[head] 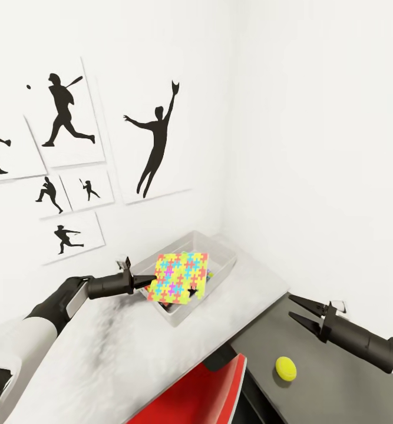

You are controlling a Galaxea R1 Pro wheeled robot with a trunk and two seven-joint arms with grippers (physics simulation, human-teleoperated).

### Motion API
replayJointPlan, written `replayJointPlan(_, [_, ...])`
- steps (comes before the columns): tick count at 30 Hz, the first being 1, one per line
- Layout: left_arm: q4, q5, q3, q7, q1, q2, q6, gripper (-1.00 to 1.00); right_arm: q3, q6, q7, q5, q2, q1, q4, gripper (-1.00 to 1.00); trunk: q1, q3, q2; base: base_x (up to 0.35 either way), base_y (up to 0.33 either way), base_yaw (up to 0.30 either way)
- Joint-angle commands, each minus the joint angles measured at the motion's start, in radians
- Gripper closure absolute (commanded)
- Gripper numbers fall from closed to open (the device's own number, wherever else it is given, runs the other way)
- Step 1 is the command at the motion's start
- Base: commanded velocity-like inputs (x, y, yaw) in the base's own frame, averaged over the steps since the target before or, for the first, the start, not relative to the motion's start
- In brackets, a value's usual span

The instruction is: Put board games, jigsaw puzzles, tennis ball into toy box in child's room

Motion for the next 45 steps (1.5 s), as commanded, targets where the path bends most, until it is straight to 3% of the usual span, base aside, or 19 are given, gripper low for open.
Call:
replayJointPlan(1, [-0.001, 0.007, -0.006, -0.002, -0.001, 0.001, 0.010, 1.00, -0.002, 0.004, 0.011, 0.010, 0.000, -0.001, 0.000, -1.00, 0.001, -0.002, -0.002, 0.000, 0.000, 0.000])
replayJointPlan(5, [-0.001, 0.006, 0.003, 0.021, -0.012, -0.001, 0.019, 1.00, -0.010, 0.004, 0.013, 0.009, -0.002, -0.002, 0.000, -1.00, 0.001, -0.002, -0.002, 0.000, 0.000, 0.000])
replayJointPlan(10, [-0.003, 0.007, 0.010, 0.080, -0.091, -0.003, 0.046, 1.00, -0.031, 0.004, 0.015, 0.007, -0.003, -0.002, 0.000, -1.00, 0.001, -0.002, -0.002, 0.000, 0.000, 0.000])
replayJointPlan(13, [-0.003, 0.014, 0.015, 0.170, -0.147, -0.013, 0.085, 1.00, -0.072, 0.004, 0.015, 0.004, -0.003, -0.002, 0.000, -1.00, 0.001, -0.002, -0.002, 0.000, 0.000, 0.000])
replayJointPlan(17, [0.000, 0.027, 0.021, 0.301, -0.222, -0.039, 0.116, 1.00, -0.091, 0.004, 0.015, 0.003, -0.003, -0.001, 0.000, -1.00, 0.001, -0.002, -0.002, 0.000, 0.000, 0.000])
replayJointPlan(19, [0.002, 0.035, 0.057, 0.372, -0.247, -0.055, 0.130, 1.00, -0.093, 0.004, 0.015, 0.002, -0.003, -0.001, 0.000, -1.00, 0.001, -0.002, -0.002, 0.000, 0.000, 0.000])
replayJointPlan(20, [0.002, 0.040, 0.107, 0.433, -0.263, -0.071, 0.134, 1.00, -0.094, 0.004, 0.015, 0.001, -0.003, -0.001, 0.000, -1.00, 0.001, -0.002, -0.002, 0.000, 0.000, 0.000])
replayJointPlan(23, [0.002, 0.045, 0.212, 0.598, -0.292, -0.113, 0.138, 1.00, -0.095, 0.004, 0.019, -0.001, -0.004, -0.001, 0.000, -1.00, 0.001, -0.002, -0.002, 0.000, 0.000, 0.000])
replayJointPlan(24, [0.003, 0.047, 0.256, 0.689, -0.299, -0.131, 0.137, 1.00, -0.095, 0.004, 0.020, -0.002, -0.004, -0.001, 0.000, -1.00, 0.001, -0.002, -0.002, 0.000, 0.000, 0.000])
replayJointPlan(27, [0.003, 0.048, 0.317, 0.806, -0.305, -0.177, 0.132, 1.00, -0.095, 0.004, 0.022, -0.002, -0.004, -0.001, 0.000, -1.00, 0.001, -0.002, -0.002, 0.000, 0.000, 0.000])
replayJointPlan(32, [0.010, 0.048, 0.381, 0.851, -0.305, -0.205, 0.095, 1.00, -0.094, 0.004, 0.025, -0.002, -0.003, -0.001, 0.000, -1.00, 0.001, -0.002, -0.002, 0.000, 0.000, 0.000])
replayJointPlan(34, [0.033, 0.051, 0.390, 0.855, -0.302, -0.226, 0.031, 1.00, -0.093, 0.004, 0.025, -0.001, -0.002, -0.001, 0.000, -1.00, 0.001, -0.002, -0.002, 0.000, 0.000, 0.000])
replayJointPlan(37, [0.154, 0.049, 0.394, 0.858, -0.299, -0.273, -0.129, 1.00, -0.093, 0.004, 0.024, 0.001, 0.007, -0.001, 0.000, -1.00, 0.001, -0.002, -0.002, 0.000, 0.000, 0.000])
replayJointPlan(42, [0.181, 0.054, 0.397, 0.830, -0.270, -0.301, -0.131, 1.00, -0.081, 0.004, 0.012, 0.010, 0.025, -0.001, 0.002, -1.00, 0.001, -0.002, -0.002, 0.000, 0.000, 0.000])
replayJointPlan(45, [0.198, 0.050, 0.402, 0.848, -0.253, -0.316, -0.119, 1.00, -0.080, 0.004, 0.004, 0.011, 0.041, -0.001, 0.002, -1.00, 0.001, -0.002, -0.002, 0.000, 0.000, 0.000])
